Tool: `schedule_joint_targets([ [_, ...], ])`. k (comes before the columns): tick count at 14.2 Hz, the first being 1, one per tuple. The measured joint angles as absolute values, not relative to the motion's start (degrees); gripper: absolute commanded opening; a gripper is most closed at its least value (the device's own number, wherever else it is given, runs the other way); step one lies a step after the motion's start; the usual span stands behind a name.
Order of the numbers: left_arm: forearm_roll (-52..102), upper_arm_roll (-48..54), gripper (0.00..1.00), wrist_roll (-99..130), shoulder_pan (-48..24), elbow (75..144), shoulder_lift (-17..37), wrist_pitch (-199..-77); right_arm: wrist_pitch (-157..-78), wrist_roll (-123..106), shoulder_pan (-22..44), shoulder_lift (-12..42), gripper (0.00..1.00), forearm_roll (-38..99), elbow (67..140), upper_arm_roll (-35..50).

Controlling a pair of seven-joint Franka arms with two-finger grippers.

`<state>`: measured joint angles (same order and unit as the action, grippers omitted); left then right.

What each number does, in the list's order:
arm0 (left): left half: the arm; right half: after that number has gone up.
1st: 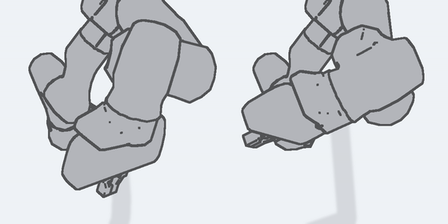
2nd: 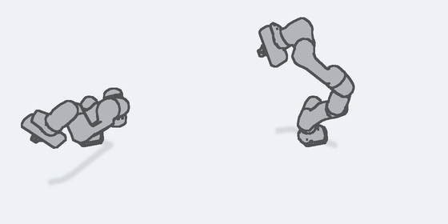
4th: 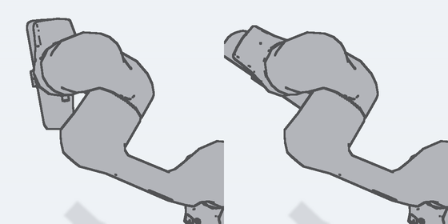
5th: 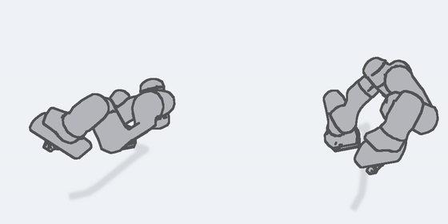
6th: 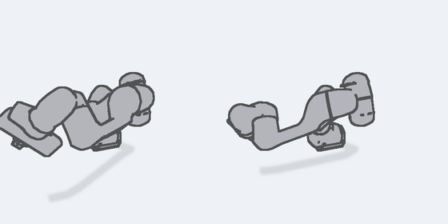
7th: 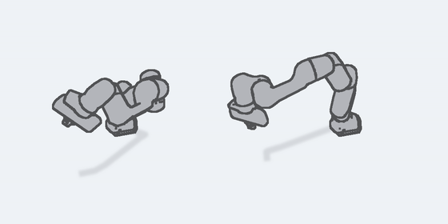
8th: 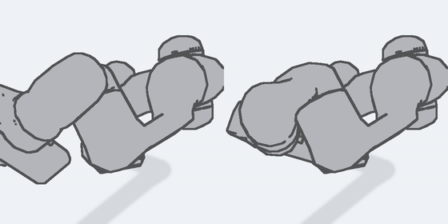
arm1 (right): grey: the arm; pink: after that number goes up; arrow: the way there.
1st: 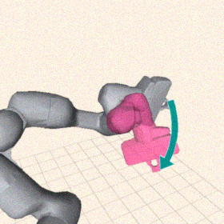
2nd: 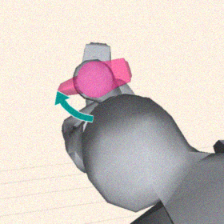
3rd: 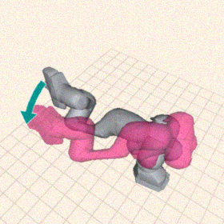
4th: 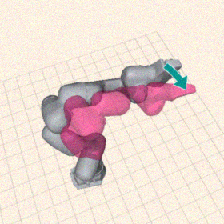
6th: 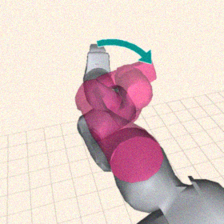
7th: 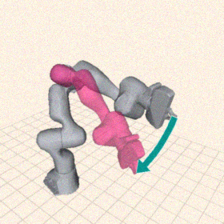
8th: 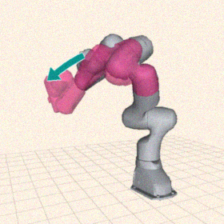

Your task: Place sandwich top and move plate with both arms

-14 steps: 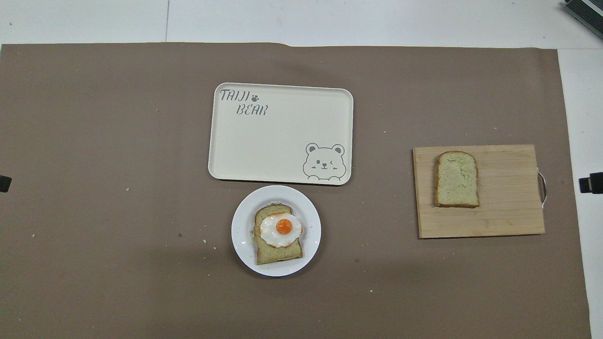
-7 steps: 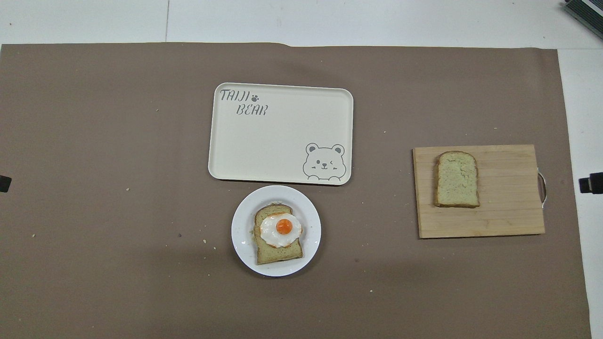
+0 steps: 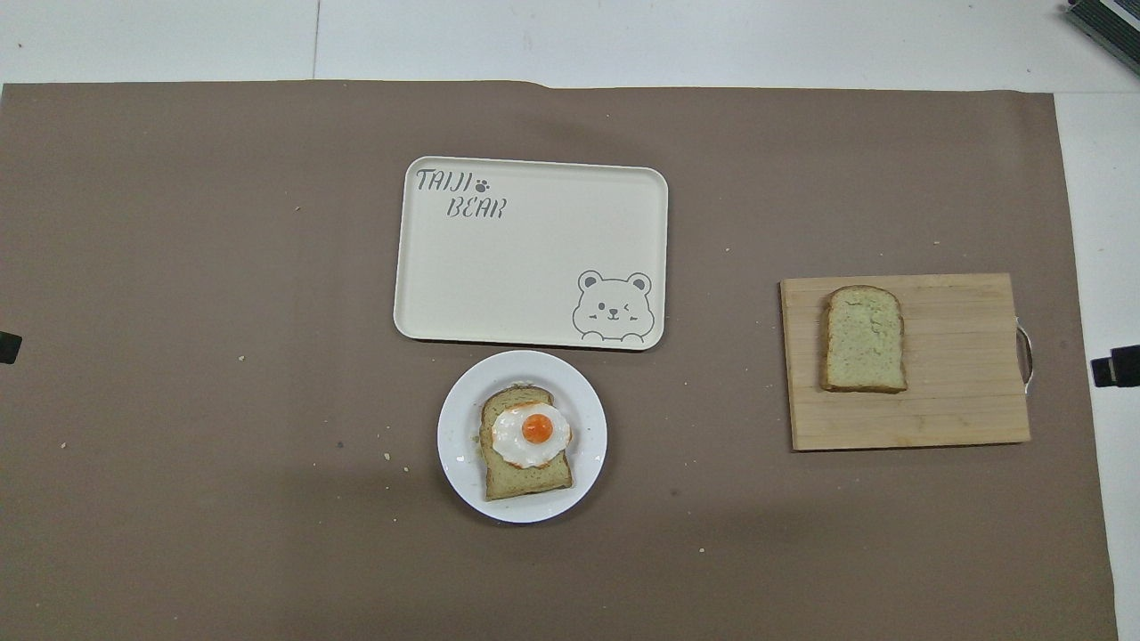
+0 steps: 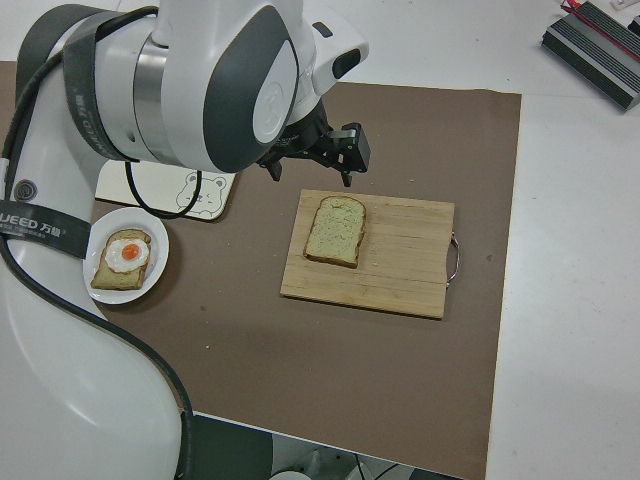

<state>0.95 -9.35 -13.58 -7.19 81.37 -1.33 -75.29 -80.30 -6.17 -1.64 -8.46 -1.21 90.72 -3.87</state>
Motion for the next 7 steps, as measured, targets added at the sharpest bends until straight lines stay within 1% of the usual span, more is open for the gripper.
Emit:
schedule_joint_targets([
  [7, 0.95, -9.35, 1.0, -13.58, -7.19, 81.37, -1.33, -75.29, -80.28, -6.17, -1.93, -8.5, 1.0, -2.0, 90.69, -4.77],
])
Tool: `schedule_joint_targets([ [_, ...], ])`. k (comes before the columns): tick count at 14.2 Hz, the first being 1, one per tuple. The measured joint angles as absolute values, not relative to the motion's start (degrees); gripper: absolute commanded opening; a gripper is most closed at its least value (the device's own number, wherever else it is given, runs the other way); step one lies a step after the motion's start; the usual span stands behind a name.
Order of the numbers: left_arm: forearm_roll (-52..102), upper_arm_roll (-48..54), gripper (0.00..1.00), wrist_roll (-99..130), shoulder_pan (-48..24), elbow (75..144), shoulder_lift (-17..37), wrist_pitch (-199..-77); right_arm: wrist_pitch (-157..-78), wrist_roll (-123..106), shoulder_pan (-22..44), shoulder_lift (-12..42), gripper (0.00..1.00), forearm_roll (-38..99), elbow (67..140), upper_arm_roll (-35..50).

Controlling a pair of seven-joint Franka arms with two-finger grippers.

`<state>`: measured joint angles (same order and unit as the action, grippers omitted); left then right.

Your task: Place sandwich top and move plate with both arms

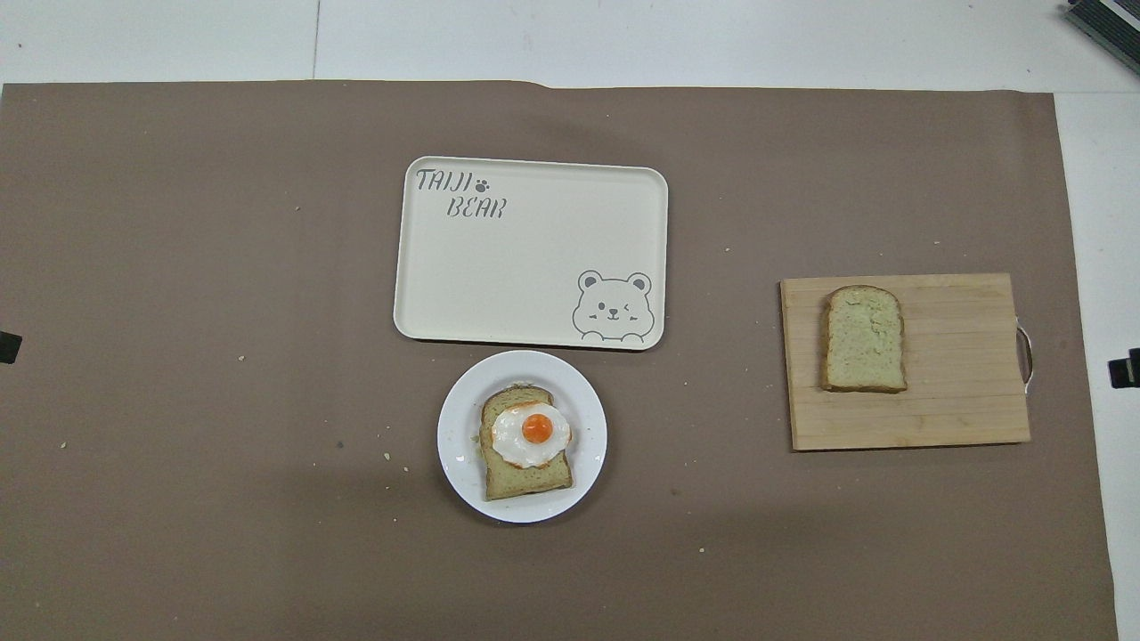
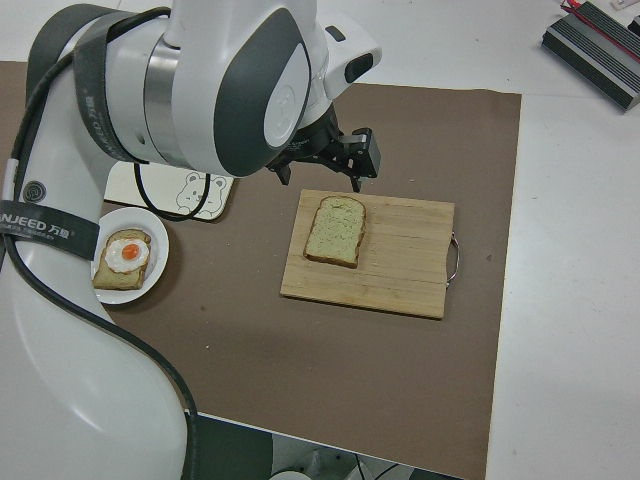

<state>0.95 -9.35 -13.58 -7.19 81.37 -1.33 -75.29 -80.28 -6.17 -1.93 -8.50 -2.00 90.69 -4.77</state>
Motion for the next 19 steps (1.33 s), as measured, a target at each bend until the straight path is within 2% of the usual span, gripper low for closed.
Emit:
schedule_joint_targets([
  [12, 0.95, -9.35, 1.0, -13.58, -7.19, 81.37, -1.33, -75.29, -80.17, -6.17, -1.82, -8.66, 1.0, -2.1, 90.7, -4.98],
  [19, 0.95, -9.35, 1.0, -13.58, -7.19, 81.37, -1.33, -75.29, -88.38, -6.16, -1.63, -8.21, 1.0, -2.1, 93.7, -4.34],
])
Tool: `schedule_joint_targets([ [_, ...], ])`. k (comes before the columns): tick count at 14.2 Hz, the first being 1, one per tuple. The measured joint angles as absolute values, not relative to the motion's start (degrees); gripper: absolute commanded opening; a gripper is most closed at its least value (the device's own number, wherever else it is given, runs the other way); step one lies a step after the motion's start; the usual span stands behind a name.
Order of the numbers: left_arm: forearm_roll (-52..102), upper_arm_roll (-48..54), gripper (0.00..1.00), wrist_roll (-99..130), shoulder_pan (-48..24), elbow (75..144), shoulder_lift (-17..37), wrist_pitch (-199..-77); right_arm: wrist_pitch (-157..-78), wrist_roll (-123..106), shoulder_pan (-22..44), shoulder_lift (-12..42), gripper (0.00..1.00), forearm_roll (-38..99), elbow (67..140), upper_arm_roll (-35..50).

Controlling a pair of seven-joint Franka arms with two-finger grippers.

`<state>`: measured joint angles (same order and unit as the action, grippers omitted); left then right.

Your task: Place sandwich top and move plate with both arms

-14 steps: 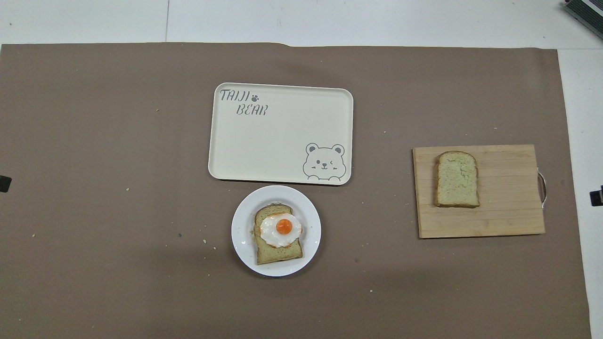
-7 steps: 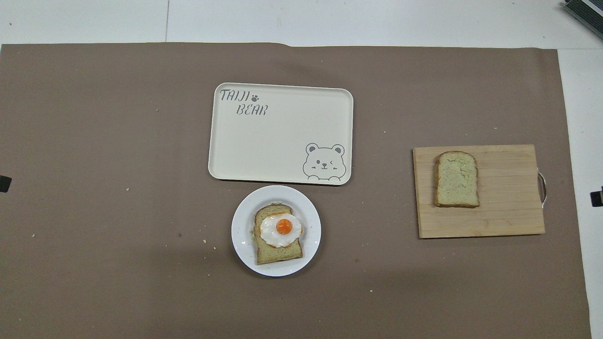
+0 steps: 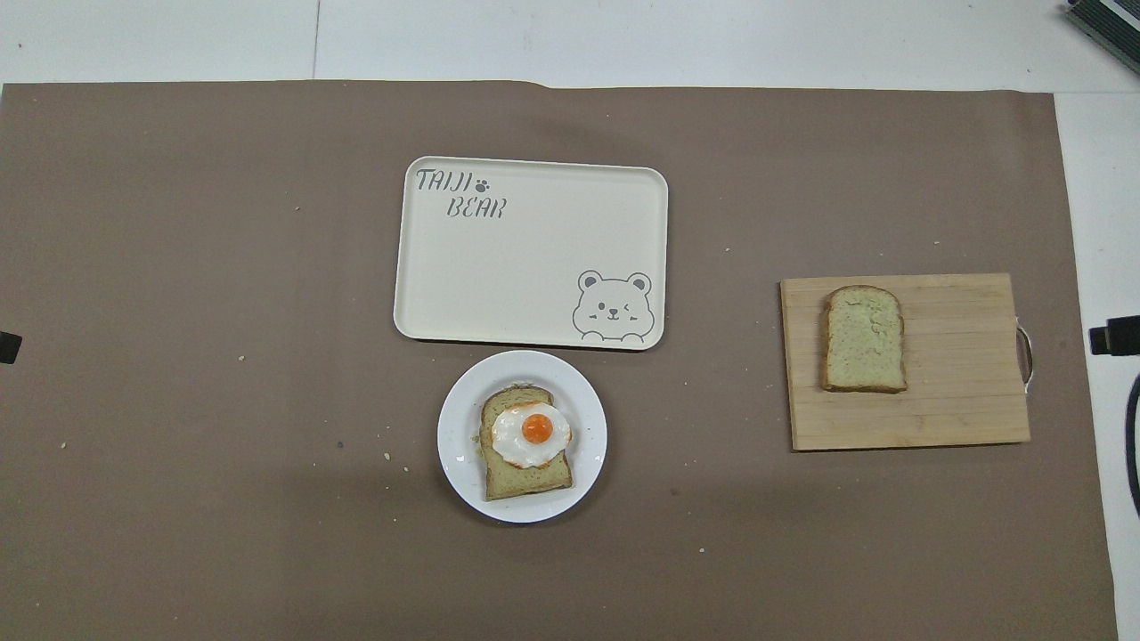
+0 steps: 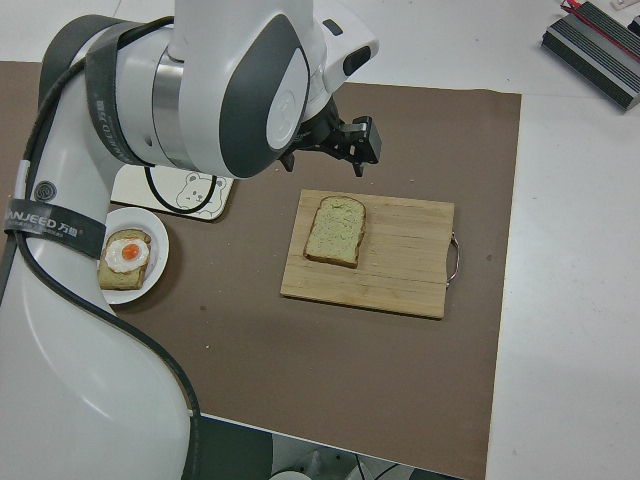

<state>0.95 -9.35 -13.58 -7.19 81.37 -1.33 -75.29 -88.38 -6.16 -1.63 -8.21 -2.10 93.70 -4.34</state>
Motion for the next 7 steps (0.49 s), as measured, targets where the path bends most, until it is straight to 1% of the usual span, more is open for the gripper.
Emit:
schedule_joint_targets([
  [5, 0.95, -9.35, 1.0, -13.58, -7.19, 81.37, -1.33, -75.29, -96.64, -6.16, -1.65, -7.33, 1.0, -1.98, 98.16, -4.33],
  [7, 0.95, -9.35, 1.0, -13.58, -7.19, 81.37, -1.33, -75.29, -98.42, -6.16, -1.65, -6.67, 1.0, -1.29, 99.2, -4.33],
])
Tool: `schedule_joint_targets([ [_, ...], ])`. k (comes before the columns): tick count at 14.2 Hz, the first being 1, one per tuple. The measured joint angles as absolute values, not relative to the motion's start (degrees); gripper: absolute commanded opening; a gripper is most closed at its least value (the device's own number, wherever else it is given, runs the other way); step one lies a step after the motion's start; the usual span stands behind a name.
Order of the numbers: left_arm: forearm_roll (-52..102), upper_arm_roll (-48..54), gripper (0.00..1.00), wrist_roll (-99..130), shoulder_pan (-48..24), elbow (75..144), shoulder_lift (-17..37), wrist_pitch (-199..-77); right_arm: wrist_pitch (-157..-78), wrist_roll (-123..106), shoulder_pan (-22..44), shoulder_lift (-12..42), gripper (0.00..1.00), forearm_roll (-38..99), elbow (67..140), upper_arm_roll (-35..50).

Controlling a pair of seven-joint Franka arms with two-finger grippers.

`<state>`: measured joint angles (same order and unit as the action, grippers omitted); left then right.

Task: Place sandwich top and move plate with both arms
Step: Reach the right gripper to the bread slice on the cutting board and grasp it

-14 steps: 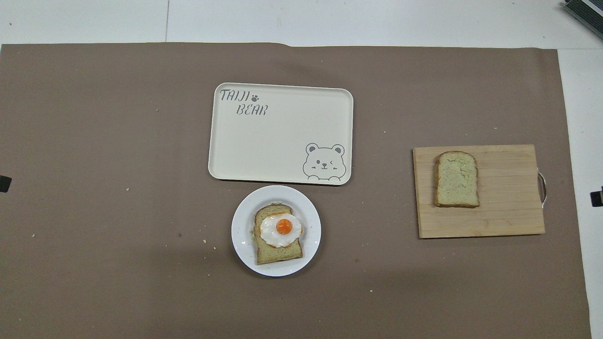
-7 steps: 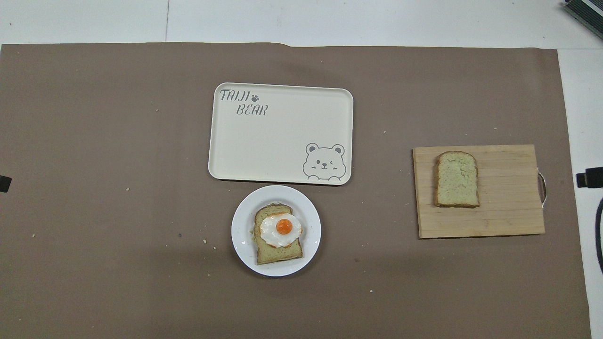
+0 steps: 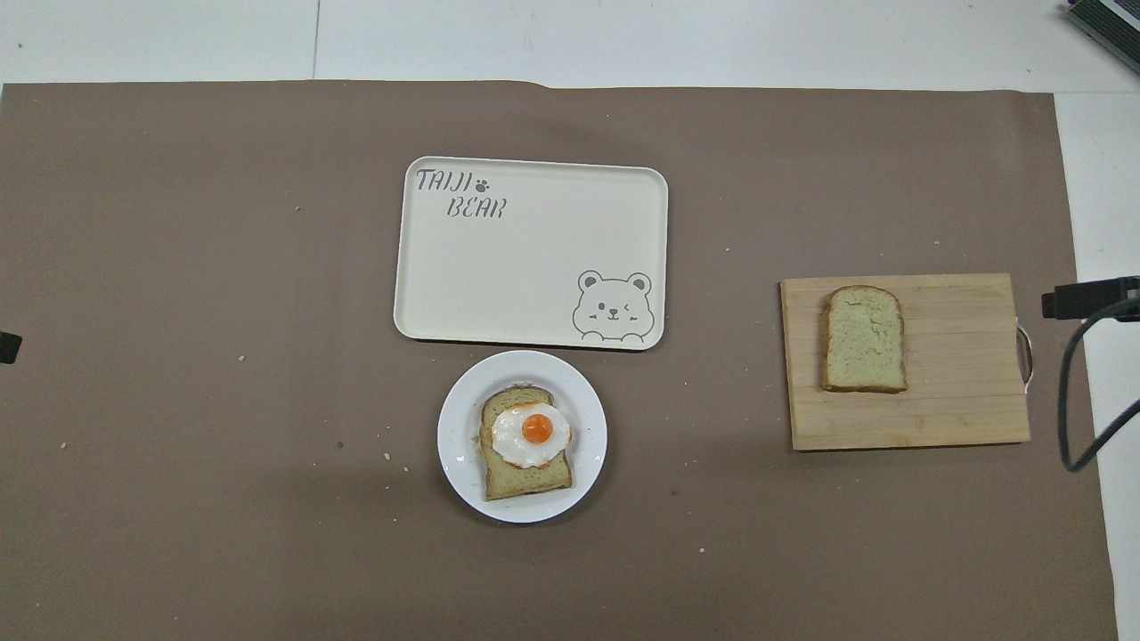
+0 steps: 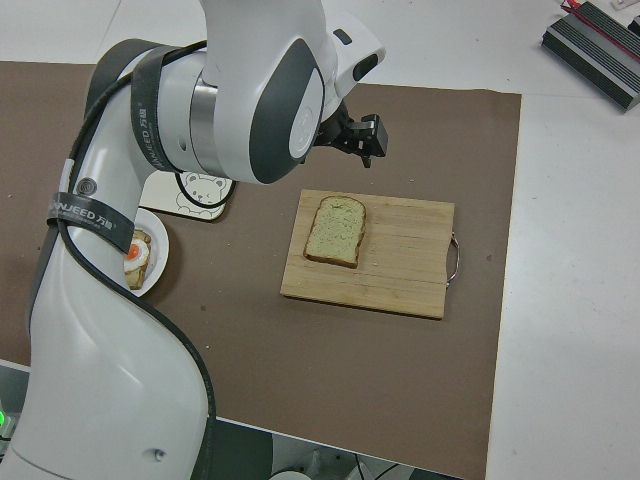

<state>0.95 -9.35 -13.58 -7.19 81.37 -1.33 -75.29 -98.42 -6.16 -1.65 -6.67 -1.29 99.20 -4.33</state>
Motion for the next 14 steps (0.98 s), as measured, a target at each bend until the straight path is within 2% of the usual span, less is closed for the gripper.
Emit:
schedule_joint_targets([
  [4, 0.95, -9.35, 1.0, -13.58, -7.19, 81.37, -1.33, -75.29, -98.94, -6.15, -1.89, -5.54, 1.0, -0.61, 100.84, -4.5],
  [7, 0.95, -9.35, 1.0, -13.58, -7.19, 81.37, -1.33, -75.29, -104.77, -6.14, -1.9, -2.78, 1.0, -0.39, 103.2, -4.52],
  [11, 0.95, -9.35, 1.0, -13.58, -7.19, 81.37, -1.33, -75.29, -117.69, -6.13, -1.78, 8.43, 1.0, 0.63, 105.09, -4.37],
  [14, 0.95, -9.35, 1.0, -13.58, -7.19, 81.37, -1.33, -75.29, -122.74, -6.13, -1.97, 15.32, 1.0, 0.87, 105.89, -4.55],
])
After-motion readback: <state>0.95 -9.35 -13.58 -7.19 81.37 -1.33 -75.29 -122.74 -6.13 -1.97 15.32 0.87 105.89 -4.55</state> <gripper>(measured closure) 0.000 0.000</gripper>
